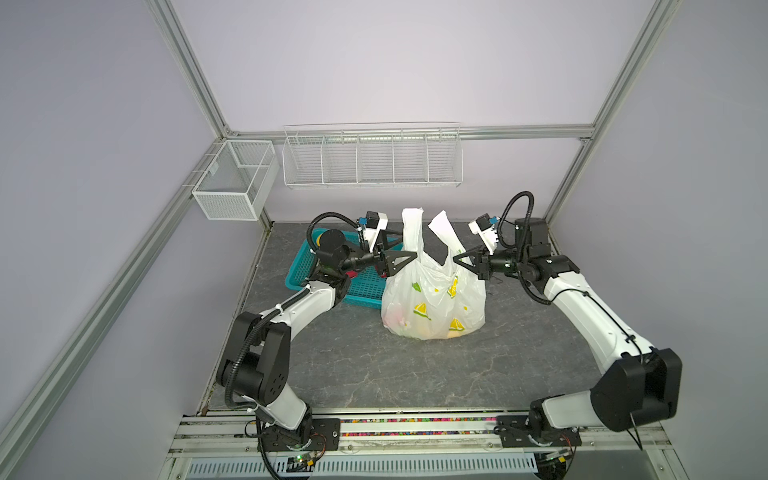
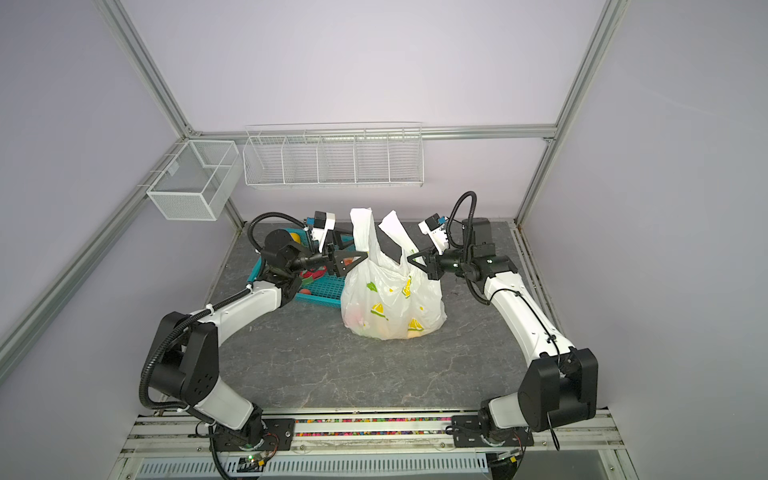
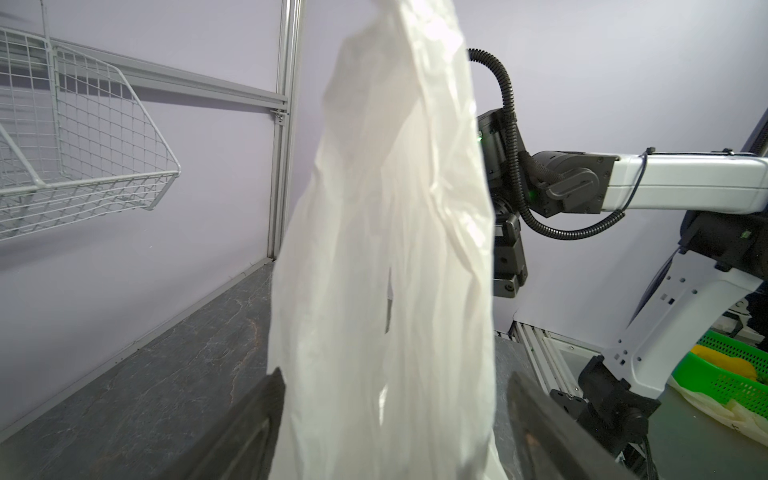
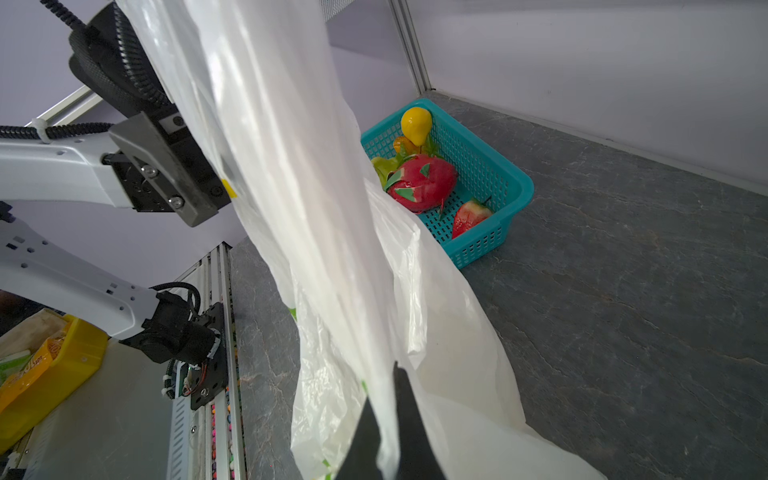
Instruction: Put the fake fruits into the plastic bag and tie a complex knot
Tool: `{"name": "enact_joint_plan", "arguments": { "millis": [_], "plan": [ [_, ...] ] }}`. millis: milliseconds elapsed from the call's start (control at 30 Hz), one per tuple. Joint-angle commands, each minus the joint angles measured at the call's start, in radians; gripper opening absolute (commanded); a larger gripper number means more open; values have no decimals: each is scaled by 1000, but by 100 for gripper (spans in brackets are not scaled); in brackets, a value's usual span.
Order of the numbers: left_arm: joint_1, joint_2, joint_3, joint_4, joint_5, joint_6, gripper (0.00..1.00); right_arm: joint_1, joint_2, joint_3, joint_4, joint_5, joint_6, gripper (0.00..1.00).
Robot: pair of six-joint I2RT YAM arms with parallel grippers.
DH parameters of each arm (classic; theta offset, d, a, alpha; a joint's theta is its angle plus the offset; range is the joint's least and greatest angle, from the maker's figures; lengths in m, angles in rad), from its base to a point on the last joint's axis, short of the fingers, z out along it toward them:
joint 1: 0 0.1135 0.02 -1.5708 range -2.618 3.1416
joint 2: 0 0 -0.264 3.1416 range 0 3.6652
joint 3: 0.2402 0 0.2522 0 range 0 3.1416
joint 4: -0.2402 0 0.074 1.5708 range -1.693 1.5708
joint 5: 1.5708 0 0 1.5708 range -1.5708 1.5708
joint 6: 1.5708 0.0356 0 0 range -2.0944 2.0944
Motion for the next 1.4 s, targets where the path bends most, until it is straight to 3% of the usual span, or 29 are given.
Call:
{"name": "enact_joint_plan", "arguments": {
  "millis": [0,333,533,833,967,1133,1367],
  "plan": [
    [17,-7,33,-64,10,71,85,-4,-15,1,-20,3,-20,6],
    [50,-25,73,-264,22,190,90,-4,-10,3,-20,3,-22,6],
    [42,16,94,-157,57,111,87,-3,-6,2,-19,1,-22,6],
    [32,87,148,-66,84,-1,61,-2,-12,3,-19,3,-18,6],
    [30,62,121,-61,67,-5,38,-4,-17,3,-16,23,6,6],
    [11,-4,98,-252,20,152,19,-3,-22,-2,7,52,76,6],
    [-54,-70,164,-668,-75,460,0,-2,-11,-14,41,46,121,6]
  ]
}}
